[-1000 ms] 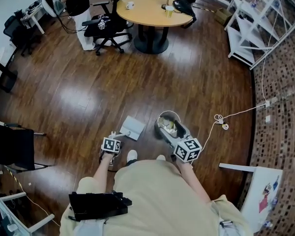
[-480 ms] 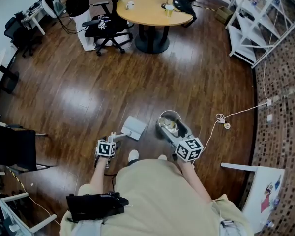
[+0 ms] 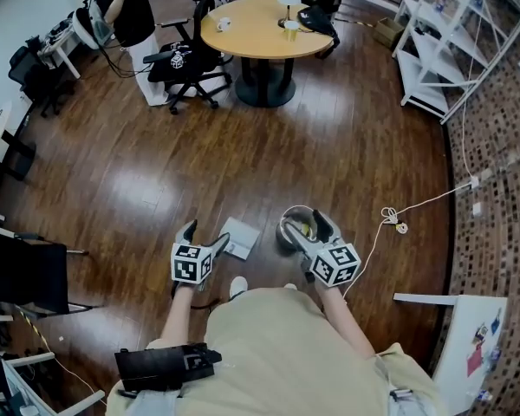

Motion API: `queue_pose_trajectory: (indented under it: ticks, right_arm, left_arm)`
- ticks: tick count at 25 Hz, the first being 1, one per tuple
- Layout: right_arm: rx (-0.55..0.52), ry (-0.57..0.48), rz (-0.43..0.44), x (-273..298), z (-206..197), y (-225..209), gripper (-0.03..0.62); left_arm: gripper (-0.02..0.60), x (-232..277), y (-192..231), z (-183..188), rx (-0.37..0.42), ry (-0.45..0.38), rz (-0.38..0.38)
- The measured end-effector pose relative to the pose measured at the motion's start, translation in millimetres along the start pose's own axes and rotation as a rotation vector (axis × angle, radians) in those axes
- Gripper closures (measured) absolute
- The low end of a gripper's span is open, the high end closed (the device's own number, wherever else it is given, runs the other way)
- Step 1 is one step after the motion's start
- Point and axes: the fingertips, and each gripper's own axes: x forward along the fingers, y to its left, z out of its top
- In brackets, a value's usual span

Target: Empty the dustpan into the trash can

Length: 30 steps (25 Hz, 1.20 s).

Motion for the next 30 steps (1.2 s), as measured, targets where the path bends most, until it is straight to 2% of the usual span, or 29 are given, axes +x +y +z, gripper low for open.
queue_pose_trajectory:
  ticks: [6, 14, 20, 23, 30]
  right_arm:
    - [-0.071, -0.113, -0.029, -3, 40, 3, 0.184]
    - [-0.227, -0.302, -0.13, -29, 110, 6, 0.184]
    - [-0.282, -0.339, -0.172, -40, 130, 10, 0.187]
    - [-0.279, -0.34, -0.185, -42, 130, 10, 0.189]
    - [-0.262, -0.342, -0.209, -49, 131, 4, 0.191]
  left_arm:
    - [0.155, -7, -38, 110, 0.06, -0.278, -0.027]
    - [0.166, -28, -65, 183, 0.138, -0.474, 0.0]
    - [0.181, -38, -75, 208, 0.145, -0.545, 0.002]
    - [0.181, -39, -81, 212, 0.119, -0.556, -0.009]
    - [0.186, -32, -94, 210, 0.131, -0.539, -0.032]
